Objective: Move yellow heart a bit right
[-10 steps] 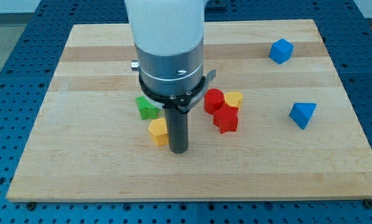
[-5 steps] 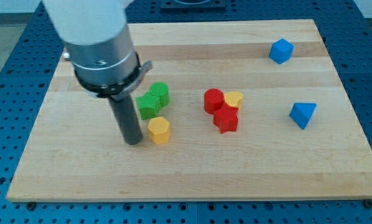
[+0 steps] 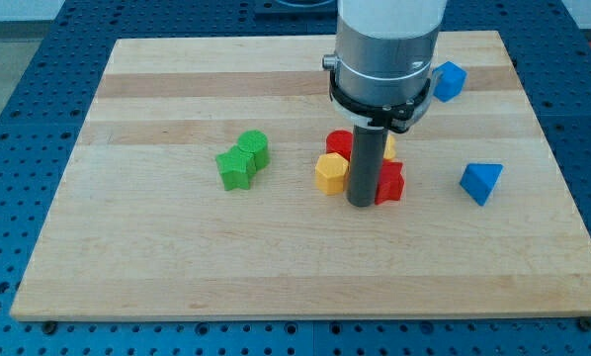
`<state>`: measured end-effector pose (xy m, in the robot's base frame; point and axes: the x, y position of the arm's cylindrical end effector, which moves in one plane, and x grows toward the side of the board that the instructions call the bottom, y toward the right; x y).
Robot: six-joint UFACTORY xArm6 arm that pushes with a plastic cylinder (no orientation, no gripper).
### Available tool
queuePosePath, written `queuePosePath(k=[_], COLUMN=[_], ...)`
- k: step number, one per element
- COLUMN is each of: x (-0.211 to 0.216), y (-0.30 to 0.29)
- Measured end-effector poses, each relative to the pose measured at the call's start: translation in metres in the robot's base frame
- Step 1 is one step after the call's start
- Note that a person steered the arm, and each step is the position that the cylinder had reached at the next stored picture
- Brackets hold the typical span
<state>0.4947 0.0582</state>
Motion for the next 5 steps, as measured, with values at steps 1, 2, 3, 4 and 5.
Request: queuePosePath(k=[1, 2, 3, 4, 5], x=[0.010, 0.035, 0.056, 0.058, 0.050], y=[-0.007, -0.050, -0.107, -0.160, -0.190])
